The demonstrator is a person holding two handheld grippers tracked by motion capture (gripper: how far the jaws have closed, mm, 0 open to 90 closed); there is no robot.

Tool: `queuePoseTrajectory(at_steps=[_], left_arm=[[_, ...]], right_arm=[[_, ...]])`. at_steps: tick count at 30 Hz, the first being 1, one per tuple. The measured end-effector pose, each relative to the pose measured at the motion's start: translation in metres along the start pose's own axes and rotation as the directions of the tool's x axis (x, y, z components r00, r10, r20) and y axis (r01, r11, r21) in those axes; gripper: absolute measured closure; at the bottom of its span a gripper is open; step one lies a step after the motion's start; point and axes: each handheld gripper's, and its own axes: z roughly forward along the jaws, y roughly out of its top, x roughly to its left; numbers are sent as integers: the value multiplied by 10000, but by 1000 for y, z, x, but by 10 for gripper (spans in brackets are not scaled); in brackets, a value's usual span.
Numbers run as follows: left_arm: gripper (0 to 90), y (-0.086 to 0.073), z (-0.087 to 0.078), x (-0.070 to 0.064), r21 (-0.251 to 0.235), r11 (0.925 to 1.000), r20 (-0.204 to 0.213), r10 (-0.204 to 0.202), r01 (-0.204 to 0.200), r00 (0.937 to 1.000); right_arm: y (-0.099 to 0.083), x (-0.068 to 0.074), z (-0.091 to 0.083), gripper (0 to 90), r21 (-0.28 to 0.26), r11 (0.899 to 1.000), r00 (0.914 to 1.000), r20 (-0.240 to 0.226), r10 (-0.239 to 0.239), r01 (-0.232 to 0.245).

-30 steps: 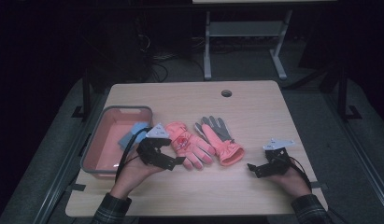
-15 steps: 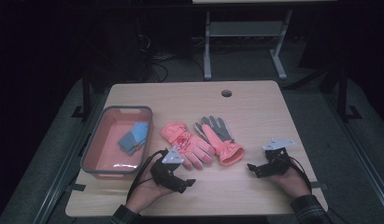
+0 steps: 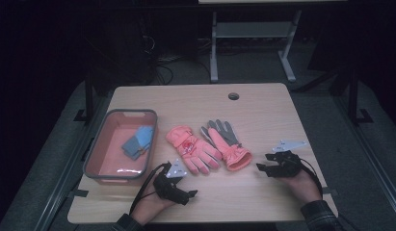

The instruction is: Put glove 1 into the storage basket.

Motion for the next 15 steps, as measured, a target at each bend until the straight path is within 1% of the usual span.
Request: queuePoseTrajectory(at_steps=[1,3,4,5,6,7,9,11,14,15], left_arm=[[126,-2,0,-1,-152,9999,-64,75,-76,10000],[125,-4,0,1,-327,9994,27,114,-113,9999],[124,-5,0,1,-422,9990,50,156,-154,9999],[124,-7,1,1,-594,9981,101,162,-156,9998],[124,-8,1,2,-655,9977,142,196,-186,9997],[125,-8,0,2,-652,9977,136,210,-200,9997],[126,-8,0,1,-642,9977,152,240,-230,9996],[126,-8,0,1,-610,9979,163,242,-232,9996],[125,-8,0,2,-610,9978,215,259,-246,9994],[125,-8,0,2,-606,9978,240,286,-271,9993]], right_arm=[[5,0,-3,578,-104,9999,9999,-115,94,-95],[12,-2,-8,713,-258,9996,9993,-349,121,-130],[16,-2,-10,787,-325,9995,9990,-442,52,-66],[19,-3,-11,832,-388,9992,9988,-494,40,-60],[22,-2,-12,881,-397,9991,9980,-618,98,-122],[25,-2,-12,899,-451,9990,9977,-684,0,-31],[32,0,-12,900,-469,9989,9975,-702,-73,40],[39,-1,-11,900,-637,9979,9961,-868,-172,117],[47,-1,-8,900,-748,9971,9946,-1012,-240,165],[50,0,-7,900,-710,9974,9936,-1102,-235,157]])
